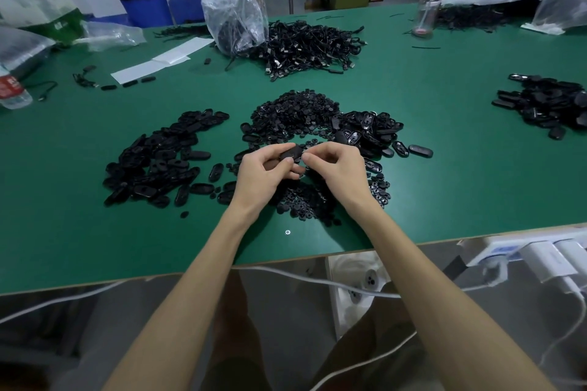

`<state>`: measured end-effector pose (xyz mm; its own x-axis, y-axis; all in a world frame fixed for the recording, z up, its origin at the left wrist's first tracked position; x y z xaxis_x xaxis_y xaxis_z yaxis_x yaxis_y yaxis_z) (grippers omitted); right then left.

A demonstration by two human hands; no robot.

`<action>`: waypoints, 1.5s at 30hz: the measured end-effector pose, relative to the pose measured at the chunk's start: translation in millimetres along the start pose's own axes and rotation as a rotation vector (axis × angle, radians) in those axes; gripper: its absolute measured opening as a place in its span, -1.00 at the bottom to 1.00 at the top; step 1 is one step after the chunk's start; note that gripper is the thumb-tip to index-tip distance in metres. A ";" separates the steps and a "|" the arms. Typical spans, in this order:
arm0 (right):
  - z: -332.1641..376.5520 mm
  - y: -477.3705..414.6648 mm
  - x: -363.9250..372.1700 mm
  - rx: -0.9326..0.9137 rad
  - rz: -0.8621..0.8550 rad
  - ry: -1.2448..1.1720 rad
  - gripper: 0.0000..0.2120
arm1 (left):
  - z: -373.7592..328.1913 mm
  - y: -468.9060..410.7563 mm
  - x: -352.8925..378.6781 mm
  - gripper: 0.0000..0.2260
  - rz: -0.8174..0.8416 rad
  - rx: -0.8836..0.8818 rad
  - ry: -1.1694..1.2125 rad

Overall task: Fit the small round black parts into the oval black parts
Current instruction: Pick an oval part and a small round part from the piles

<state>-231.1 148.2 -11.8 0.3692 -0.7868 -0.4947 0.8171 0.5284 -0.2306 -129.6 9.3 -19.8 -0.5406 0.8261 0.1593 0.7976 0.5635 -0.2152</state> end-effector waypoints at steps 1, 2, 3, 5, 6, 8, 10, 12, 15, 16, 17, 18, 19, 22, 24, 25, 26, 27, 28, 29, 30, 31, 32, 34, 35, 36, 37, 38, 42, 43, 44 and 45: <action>-0.5 -0.1 0.0 0.003 -0.002 0.000 -0.96 | -0.5 0.2 -0.2 -0.74 -0.002 0.002 0.016; -0.8 -0.1 -0.2 0.005 -0.003 0.001 -0.96 | -0.9 0.5 -0.4 -0.74 -0.004 0.003 0.030; -0.7 0.0 0.1 0.007 -0.003 0.002 -0.96 | -1.4 0.5 -0.8 -0.73 -0.007 0.003 0.042; -0.5 0.8 0.8 0.012 0.005 0.007 -0.96 | -1.9 1.0 -2.0 -0.73 -0.014 0.004 0.057; 0.1 1.1 1.1 0.012 0.009 0.008 -0.95 | -2.4 1.2 -2.9 -0.73 -0.019 0.006 0.065; 1.5 1.7 1.3 0.007 0.016 0.010 -0.96 | -3.6 2.4 -5.6 -0.74 -0.040 0.009 0.088; 2.6 1.7 0.7 0.000 0.017 0.015 -0.97 | -4.5 3.8 -8.3 -0.77 -0.063 0.011 0.115; 2.3 1.5 0.2 0.003 0.018 0.012 -0.97 | -5.3 4.5 -8.9 -0.82 -0.068 0.018 0.106; 2.3 1.8 0.7 0.006 0.028 0.010 -0.96 | -7.9 4.3 -9.6 -0.88 -0.077 0.030 0.060; 3.0 2.1 0.8 0.004 0.031 0.007 -0.95 | -9.4 4.5 -10.2 -0.89 -0.082 0.038 0.039; 3.5 2.2 0.9 0.002 0.033 0.000 -0.95 | -10.9 4.8 -10.7 -0.91 -0.087 0.045 0.017; 3.7 2.2 0.9 0.001 0.033 -0.008 -0.94 | -12.1 5.1 -11.0 -0.93 -0.087 0.050 -0.002; 3.9 2.2 0.9 0.001 0.032 -0.014 -0.95 | -12.4 5.3 -10.5 -0.94 -0.080 0.052 -0.014; 3.5 2.2 0.3 0.004 0.023 -0.017 -0.94 | -11.0 5.2 -5.0 -0.90 -0.032 0.046 -0.044; 3.2 2.2 0.9 0.005 0.021 -0.020 -0.92 | -12.2 4.8 -0.4 -0.77 0.004 0.057 -0.058; 3.4 2.4 1.5 0.003 0.024 -0.018 -0.91 | -13.0 4.5 0.9 -0.70 0.014 0.063 -0.047; 3.7 2.4 2.1 0.000 0.027 -0.014 -0.90 | -13.7 4.2 1.4 -0.65 0.018 0.067 -0.025; 4.0 2.3 2.7 -0.002 0.032 -0.013 -0.90 | -14.0 4.0 1.4 -0.63 0.018 0.068 0.000; 4.3 2.1 3.4 -0.005 0.040 -0.015 -0.90 | -13.8 3.8 0.9 -0.63 0.016 0.067 0.020; 4.6 2.0 4.2 -0.008 0.047 -0.021 -0.90 | -13.0 3.8 0.5 -0.64 0.013 0.064 0.036; 5.2 2.1 4.9 -0.012 0.055 -0.024 -0.90 | -12.1 3.8 0.1 -0.66 0.011 0.061 0.047; 5.9 2.4 5.6 -0.019 0.061 -0.023 -0.90 | -11.3 3.9 -0.2 -0.70 0.007 0.059 0.054; 6.6 2.6 6.2 -0.026 0.067 -0.020 -0.89 | -10.8 4.1 -0.5 -0.74 0.000 0.059 0.061; 7.5 2.9 7.0 -0.037 0.073 -0.014 -0.88 | -11.2 4.4 -1.2 -0.80 -0.019 0.063 0.070; 7.8 2.9 7.2 -0.039 0.074 -0.011 -0.87 | -12.0 4.5 -1.7 -0.81 -0.029 0.069 0.070; 7.8 2.8 7.4 -0.040 0.074 -0.008 -0.87 | -12.8 4.7 -2.5 -0.82 -0.039 0.075 0.067; 7.7 2.7 7.7 -0.039 0.076 -0.005 -0.87 | -13.6 4.8 -3.4 -0.83 -0.048 0.082 0.064; 7.4 2.7 8.2 -0.036 0.079 -0.002 -0.87 | -14.2 5.0 -4.2 -0.84 -0.056 0.087 0.061; 7.0 3.3 9.5 -0.029 0.085 0.004 -0.87 | -15.3 6.0 -5.5 -0.85 -0.069 0.098 0.046; 6.9 3.5 9.3 -0.027 0.083 0.006 -0.87 | -15.4 6.1 -5.8 -0.86 -0.070 0.099 0.043; 7.0 3.3 9.0 -0.026 0.081 0.009 -0.86 | -15.2 6.1 -6.1 -0.87 -0.071 0.099 0.038; 6.9 3.2 8.7 -0.025 0.080 0.011 -0.86 | -14.7 5.9 -6.0 -0.88 -0.070 0.098 0.034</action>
<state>-222.3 140.8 -11.0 0.4282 -0.7379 -0.5217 0.7735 0.5978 -0.2107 -117.7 7.5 -7.8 -0.5833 0.7847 0.2096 0.7275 0.6195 -0.2948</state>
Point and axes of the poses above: each hand's wrist, its own y-axis away from the middle knuckle, its own x-axis out of the palm, z = x × y, the point moved 10 cm from there along -y, towards the middle knuckle, and after that the axes turned 15 degrees about y, right-handed, at the moved point
